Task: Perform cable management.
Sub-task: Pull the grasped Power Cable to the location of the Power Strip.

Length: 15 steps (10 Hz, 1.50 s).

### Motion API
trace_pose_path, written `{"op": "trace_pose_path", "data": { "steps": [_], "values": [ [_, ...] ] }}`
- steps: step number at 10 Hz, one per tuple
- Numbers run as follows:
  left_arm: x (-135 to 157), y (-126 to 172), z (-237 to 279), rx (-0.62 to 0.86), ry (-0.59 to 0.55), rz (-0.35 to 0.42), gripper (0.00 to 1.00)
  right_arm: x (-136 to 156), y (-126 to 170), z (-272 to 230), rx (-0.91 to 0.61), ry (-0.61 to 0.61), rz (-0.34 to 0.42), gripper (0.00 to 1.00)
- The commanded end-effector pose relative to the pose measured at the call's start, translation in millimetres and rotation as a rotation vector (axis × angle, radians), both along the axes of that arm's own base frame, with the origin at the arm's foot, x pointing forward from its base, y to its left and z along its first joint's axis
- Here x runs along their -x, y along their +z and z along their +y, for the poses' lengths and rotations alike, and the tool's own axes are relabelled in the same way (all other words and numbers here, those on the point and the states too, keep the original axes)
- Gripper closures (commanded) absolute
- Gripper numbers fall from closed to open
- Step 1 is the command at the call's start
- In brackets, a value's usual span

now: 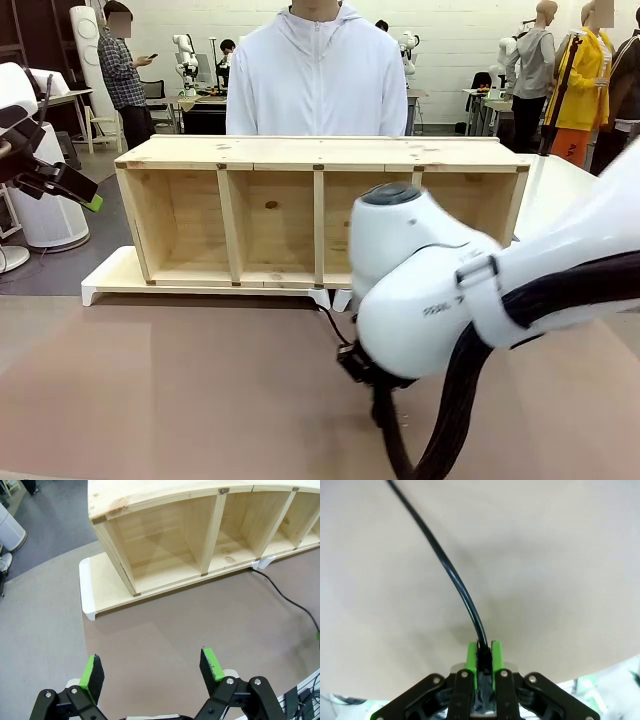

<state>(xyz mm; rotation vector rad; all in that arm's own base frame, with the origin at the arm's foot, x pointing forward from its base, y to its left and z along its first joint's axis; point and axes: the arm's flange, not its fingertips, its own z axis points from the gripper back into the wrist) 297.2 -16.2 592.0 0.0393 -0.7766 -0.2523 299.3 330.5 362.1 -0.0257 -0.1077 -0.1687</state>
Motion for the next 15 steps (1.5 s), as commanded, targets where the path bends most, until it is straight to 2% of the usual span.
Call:
{"op": "trace_pose_path", "data": {
  "steps": [1,3,6,8,10,13,15],
  "values": [
    [-2,0,0,0.002,0.003,-0.011,0.0,8,29,-50,0.016,-0.07,0.047,0.86],
    [-2,0,0,0.002,0.003,-0.011,0.0,8,45,-90,0.019,-0.145,0.069,0.86],
    [-2,0,0,0.002,0.003,-0.011,0.0,1,67,-140,-0.021,-0.236,0.039,0.86],
    [-2,0,0,0.002,0.003,-0.011,0.0,-7,79,-168,-0.038,-0.258,-0.023,0.86],
    [-2,0,0,0.002,0.003,-0.011,0.0,-23,85,-189,-0.027,-0.227,-0.118,0.86],
    [-2,0,0,0.002,0.003,-0.011,0.0,-47,93,-223,0.063,-0.258,-0.168,0.86],
    [-2,0,0,0.002,0.003,-0.011,0.0,-63,105,-246,0.096,-0.296,-0.271,0.86]
  ]
}}
